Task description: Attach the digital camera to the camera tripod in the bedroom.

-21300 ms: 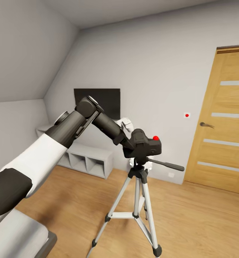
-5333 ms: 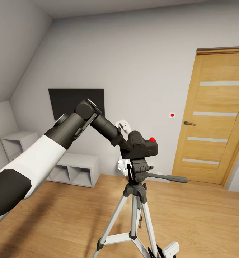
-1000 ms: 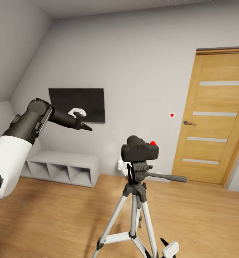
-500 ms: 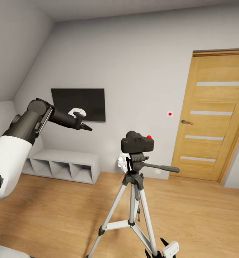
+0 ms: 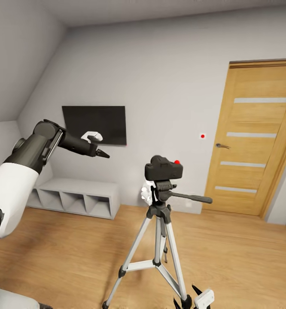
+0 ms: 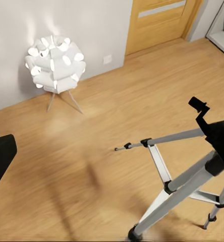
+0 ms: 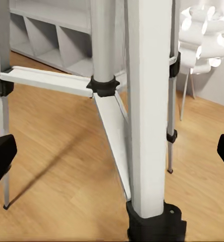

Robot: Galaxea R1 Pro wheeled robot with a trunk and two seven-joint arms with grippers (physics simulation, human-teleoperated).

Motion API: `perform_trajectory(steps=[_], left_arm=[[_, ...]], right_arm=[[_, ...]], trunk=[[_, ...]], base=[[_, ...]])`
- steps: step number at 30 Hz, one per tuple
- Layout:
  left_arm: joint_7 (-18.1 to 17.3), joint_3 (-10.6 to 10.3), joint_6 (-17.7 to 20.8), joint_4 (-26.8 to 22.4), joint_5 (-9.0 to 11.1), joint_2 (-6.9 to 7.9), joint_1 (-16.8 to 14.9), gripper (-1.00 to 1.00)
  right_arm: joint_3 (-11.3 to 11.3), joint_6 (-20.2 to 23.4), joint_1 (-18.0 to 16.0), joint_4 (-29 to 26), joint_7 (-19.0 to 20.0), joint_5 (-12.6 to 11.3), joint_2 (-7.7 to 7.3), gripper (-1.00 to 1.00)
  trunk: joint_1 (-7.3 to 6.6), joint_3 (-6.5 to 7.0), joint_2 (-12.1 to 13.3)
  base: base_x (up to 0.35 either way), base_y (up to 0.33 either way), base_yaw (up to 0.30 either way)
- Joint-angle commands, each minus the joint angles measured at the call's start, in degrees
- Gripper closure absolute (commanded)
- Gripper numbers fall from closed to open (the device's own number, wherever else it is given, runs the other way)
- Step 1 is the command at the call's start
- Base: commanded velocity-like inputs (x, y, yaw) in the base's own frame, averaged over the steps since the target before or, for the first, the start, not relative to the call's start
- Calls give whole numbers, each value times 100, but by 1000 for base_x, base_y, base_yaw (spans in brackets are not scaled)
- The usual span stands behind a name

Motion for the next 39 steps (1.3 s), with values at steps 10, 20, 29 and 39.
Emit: perform_trajectory(steps=[10,20,29,39], left_arm=[[400,-8,32,237,-63,2,-3,-100],[1224,-6,32,564,-57,-6,-3,-100],[2191,49,32,1789,-45,-95,16,-100],[4248,1299,-218,3835,0,-770,19,-100]], right_arm=[[19,-11,2,180,35,-62,-11,-100],[17,-6,4,640,35,-62,-14,-100],[-6,34,4,1402,-435,-84,-14,-100],[-17,560,48,1639,-1106,-96,-32,-100]], trunk=[[-1,-3,-6],[-1,-3,-6],[-1,-3,-6],[-1,-3,-6]], base=[[-314,0,0],[-162,0,0],[-7,0,0],[0,0,0]])
